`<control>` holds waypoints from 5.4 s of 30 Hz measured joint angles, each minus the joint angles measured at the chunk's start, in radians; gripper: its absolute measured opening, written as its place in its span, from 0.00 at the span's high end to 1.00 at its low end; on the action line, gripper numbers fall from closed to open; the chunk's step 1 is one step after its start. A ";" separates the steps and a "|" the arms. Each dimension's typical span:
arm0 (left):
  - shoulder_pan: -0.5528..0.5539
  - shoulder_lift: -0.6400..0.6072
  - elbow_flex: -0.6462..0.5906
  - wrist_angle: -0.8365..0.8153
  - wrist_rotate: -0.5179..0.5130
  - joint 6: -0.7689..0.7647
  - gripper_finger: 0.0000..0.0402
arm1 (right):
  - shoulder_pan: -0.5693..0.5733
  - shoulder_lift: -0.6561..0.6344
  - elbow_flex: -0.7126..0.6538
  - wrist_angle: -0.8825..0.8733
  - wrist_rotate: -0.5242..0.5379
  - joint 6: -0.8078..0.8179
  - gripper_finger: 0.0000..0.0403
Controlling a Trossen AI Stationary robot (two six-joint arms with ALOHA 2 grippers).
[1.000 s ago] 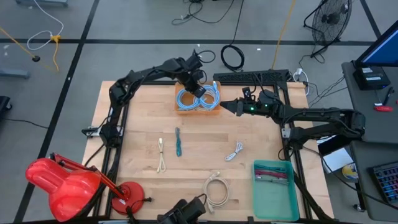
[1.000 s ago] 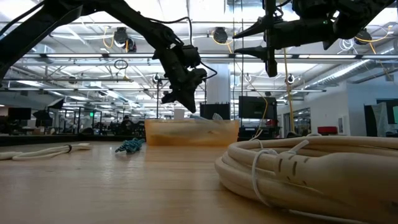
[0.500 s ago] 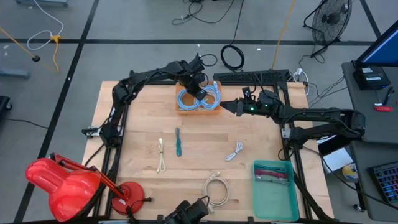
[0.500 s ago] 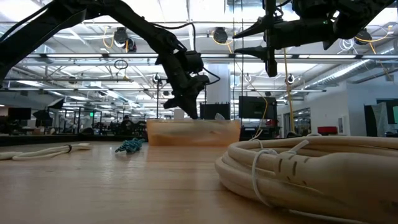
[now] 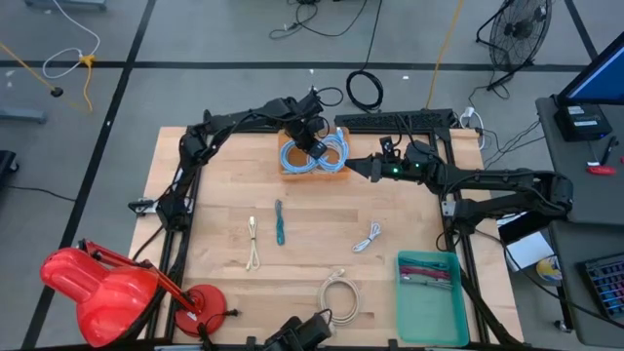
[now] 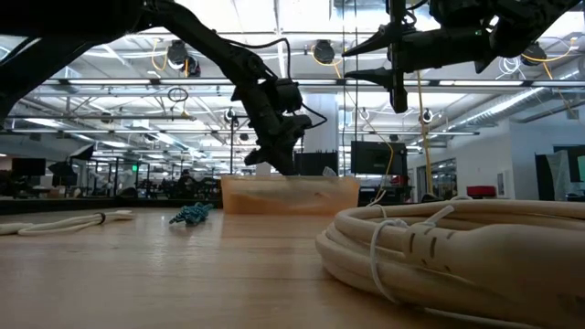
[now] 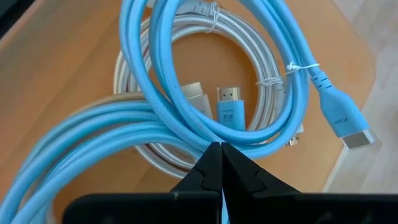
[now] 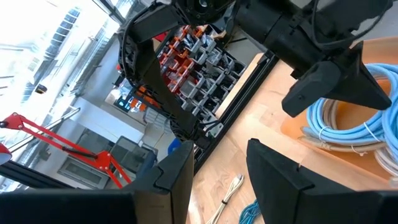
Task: Pick & Place USB Port
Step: Put the large blue charger cable into the orange bin, then put the small blue charger cable into the green bin
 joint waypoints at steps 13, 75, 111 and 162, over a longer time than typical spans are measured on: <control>-0.013 0.001 -0.001 0.005 -0.047 0.000 1.00 | 0.000 0.000 0.000 -0.003 0.000 -0.004 0.65; -0.015 -0.212 0.006 0.030 0.028 0.026 1.00 | 0.000 0.000 0.000 -0.006 0.003 0.004 0.65; -0.599 -0.519 0.006 -0.220 -0.388 -0.484 1.00 | 0.307 -0.294 -0.001 -0.483 -0.367 -0.074 0.99; -0.918 -0.516 0.001 -0.590 -0.680 -1.143 0.99 | 0.431 0.160 0.000 -0.781 0.002 -0.912 0.44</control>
